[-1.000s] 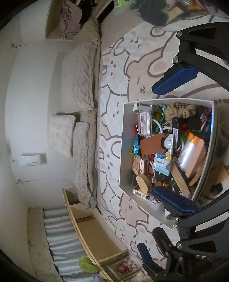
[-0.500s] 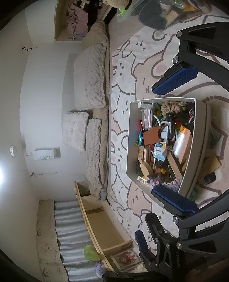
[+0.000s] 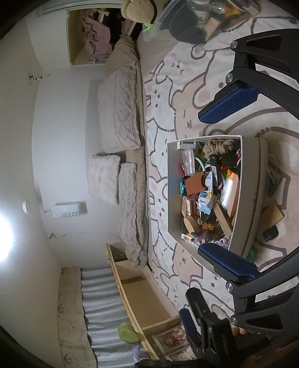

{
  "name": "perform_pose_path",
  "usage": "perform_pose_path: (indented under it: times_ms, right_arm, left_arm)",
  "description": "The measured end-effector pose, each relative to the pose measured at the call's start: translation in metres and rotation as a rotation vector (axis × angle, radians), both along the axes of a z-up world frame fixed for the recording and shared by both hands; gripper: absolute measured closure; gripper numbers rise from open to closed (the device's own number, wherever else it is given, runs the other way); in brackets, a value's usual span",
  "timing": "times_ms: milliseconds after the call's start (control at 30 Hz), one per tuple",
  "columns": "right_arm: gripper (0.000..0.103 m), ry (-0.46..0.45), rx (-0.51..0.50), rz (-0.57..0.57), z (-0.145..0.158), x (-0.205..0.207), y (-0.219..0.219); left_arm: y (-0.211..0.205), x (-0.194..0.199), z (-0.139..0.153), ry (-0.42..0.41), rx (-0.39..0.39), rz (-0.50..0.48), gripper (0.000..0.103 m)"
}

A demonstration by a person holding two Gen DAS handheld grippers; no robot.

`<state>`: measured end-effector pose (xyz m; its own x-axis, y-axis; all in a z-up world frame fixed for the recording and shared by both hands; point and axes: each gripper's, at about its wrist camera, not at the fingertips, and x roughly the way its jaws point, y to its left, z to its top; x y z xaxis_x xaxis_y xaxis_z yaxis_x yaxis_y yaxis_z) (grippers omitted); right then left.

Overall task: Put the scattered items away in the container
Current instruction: 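Raise both tools away from the box, then move the left tool toward the red gloves packet while the right tool approaches the green clip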

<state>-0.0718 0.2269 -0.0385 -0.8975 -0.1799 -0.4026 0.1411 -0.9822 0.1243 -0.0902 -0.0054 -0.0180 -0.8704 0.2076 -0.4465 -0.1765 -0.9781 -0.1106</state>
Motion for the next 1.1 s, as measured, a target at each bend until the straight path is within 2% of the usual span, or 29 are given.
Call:
perform_pose_path:
  times_ms: [333,700,967,1100]
  right_arm:
    - [0.0,-0.037,0.009,-0.018,-0.032,0.008,0.005]
    - [0.0,-0.121,0.047,-0.029,-0.077,0.007,0.004]
    - [0.0,-0.194,0.051,-0.04,-0.108,0.0,0.003]
    - [0.0,-0.235,0.059,-0.045,-0.122,-0.004,-0.001]
  left_arm:
    - [-0.012,0.002,-0.022,-0.05,0.032,0.053,0.0]
    - [-0.04,0.005,-0.054,-0.116,0.049,0.085,0.0]
    - [-0.06,0.005,-0.082,-0.156,-0.033,0.107,0.0]
    - [-0.073,0.001,-0.097,-0.188,-0.043,0.122,0.0]
